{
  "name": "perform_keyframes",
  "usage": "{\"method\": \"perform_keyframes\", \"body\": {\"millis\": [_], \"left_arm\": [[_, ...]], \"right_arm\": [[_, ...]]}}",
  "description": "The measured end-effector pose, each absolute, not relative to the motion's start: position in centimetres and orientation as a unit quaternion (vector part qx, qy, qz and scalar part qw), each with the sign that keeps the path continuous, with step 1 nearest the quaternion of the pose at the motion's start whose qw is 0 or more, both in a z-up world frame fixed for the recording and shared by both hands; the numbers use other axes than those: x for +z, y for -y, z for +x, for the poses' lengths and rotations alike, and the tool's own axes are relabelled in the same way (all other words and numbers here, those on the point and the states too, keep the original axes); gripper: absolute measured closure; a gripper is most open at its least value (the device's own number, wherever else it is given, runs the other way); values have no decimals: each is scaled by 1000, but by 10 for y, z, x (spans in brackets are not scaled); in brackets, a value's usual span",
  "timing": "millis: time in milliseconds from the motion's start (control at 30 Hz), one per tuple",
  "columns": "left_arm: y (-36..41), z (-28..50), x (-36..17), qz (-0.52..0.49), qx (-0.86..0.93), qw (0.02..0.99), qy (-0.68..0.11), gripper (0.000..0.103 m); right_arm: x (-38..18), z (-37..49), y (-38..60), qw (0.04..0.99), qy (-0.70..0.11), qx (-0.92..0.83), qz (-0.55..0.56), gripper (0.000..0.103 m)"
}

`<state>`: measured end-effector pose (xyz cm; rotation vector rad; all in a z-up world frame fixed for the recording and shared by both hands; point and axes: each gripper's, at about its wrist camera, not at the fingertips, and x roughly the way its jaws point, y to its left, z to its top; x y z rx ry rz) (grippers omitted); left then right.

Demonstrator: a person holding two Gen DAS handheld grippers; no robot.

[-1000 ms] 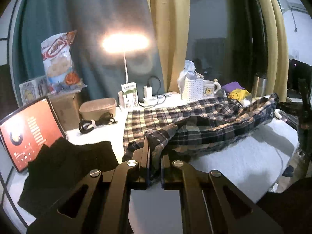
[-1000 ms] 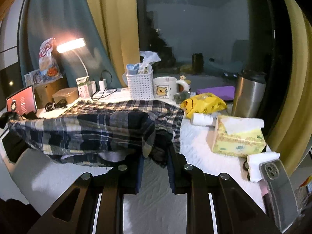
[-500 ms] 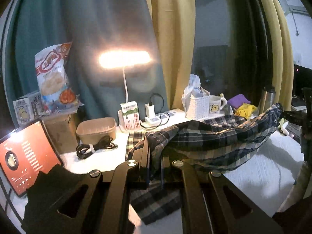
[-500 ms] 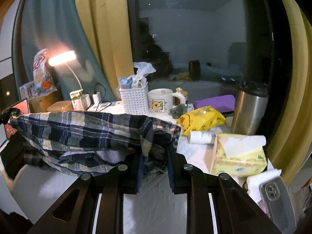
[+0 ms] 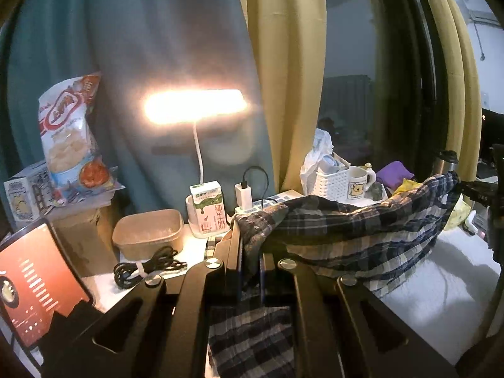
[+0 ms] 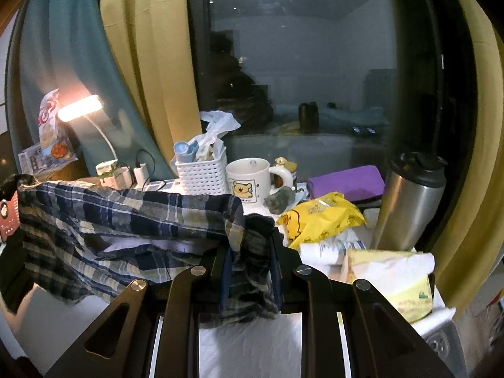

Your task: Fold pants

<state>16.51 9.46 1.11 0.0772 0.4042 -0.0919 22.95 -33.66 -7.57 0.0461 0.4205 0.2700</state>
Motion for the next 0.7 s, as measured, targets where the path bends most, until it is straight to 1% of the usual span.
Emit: {"method": "perform_keyframes", "body": {"millis": [400, 700], "left_arm": [[-103, 235, -15, 19, -53, 968, -243, 97], [-116, 295, -49, -15, -55, 956, -286, 97]], "right_arm": [[-87, 285, 334, 964, -233, 125, 29, 81], [-105, 341, 323, 956, -268, 114, 23, 81]]}}
